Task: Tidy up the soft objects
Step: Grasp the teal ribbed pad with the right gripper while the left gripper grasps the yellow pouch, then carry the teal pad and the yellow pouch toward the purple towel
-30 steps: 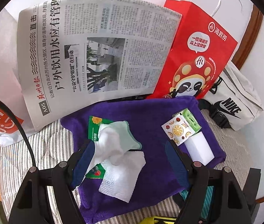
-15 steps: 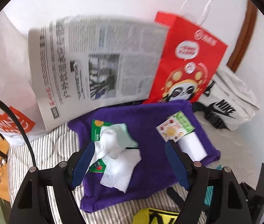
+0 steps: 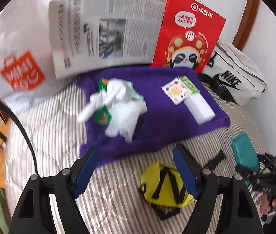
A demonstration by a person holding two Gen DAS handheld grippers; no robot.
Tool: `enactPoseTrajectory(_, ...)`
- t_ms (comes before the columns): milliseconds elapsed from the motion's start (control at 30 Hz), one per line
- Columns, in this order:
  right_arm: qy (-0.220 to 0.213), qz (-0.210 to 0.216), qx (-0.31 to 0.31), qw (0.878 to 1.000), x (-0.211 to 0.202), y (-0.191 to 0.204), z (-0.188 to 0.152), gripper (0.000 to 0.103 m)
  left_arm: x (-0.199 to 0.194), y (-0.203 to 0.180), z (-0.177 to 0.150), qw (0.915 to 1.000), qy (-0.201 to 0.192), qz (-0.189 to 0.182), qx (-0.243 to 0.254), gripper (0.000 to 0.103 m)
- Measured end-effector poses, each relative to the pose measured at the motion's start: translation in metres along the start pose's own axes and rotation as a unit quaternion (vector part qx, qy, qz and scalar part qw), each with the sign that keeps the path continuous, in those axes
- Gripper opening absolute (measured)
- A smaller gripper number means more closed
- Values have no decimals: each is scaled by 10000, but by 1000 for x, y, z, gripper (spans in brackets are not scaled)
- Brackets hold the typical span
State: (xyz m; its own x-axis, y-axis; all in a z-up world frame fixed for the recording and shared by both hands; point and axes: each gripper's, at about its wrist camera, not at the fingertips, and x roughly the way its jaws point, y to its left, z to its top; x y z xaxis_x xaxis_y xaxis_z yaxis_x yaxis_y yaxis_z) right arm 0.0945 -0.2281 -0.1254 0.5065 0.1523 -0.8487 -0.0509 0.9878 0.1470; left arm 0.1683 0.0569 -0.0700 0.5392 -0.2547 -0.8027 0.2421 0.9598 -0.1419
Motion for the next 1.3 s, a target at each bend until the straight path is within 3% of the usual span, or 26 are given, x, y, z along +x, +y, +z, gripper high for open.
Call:
enactPoseTrajectory(67, 9, 22, -1, 10000, -1, -2, -3, 86, 3, 2, -10, 10000, -15, 36, -55, 73)
enactPoseTrajectory(100, 9, 24, -3, 10000, -1, -3, -4, 86, 6, 2, -17, 10000, -13, 52, -47, 62)
enactPoseTrajectory(167, -10, 51, -17, 10000, -3, -3, -6, 86, 13, -3, -29, 9999, 24, 25, 149, 54)
enactPoseTrajectory(367, -20, 110, -15, 9999, -3, -5, -12, 86, 37, -23, -47, 9975, 216, 177, 643, 54)
enactPoseTrajectory(433, -7, 76, -19, 10000, -3, -5, -14, 86, 44, -26, -48, 9977, 221, 54, 635, 42)
enactPoseTrajectory(467, -9, 35, -32, 10000, -3, -6, -16, 86, 48, -27, -48, 9976, 255, 29, 644, 27)
enactPoseTrajectory(533, -42, -22, -58, 10000, -3, -7, -18, 86, 57, -28, -50, 9969, 392, -9, 678, 25)
enactPoseTrajectory(600, -45, -40, -36, 10000, -3, -9, -21, 86, 56, -26, -51, 9976, 259, -112, 628, 20)
enactPoseTrajectory(767, -52, -24, 16, 10000, -1, -15, -26, 86, 50, -16, -54, 9986, 217, -284, 398, 20)
enactPoseTrajectory(900, -55, 3, 57, 10000, 1, -19, -26, 86, 59, -19, -53, 9987, 297, -169, 386, 29)
enactPoseTrajectory(1067, -85, 13, 146, 9999, 2, -24, -26, 86, 61, -26, -56, 9985, 234, -5, 489, 26)
enactPoseTrajectory(1300, -163, -34, 35, 9999, -6, -22, -23, 86, 46, -12, -54, 9995, 171, -267, -4, 17)
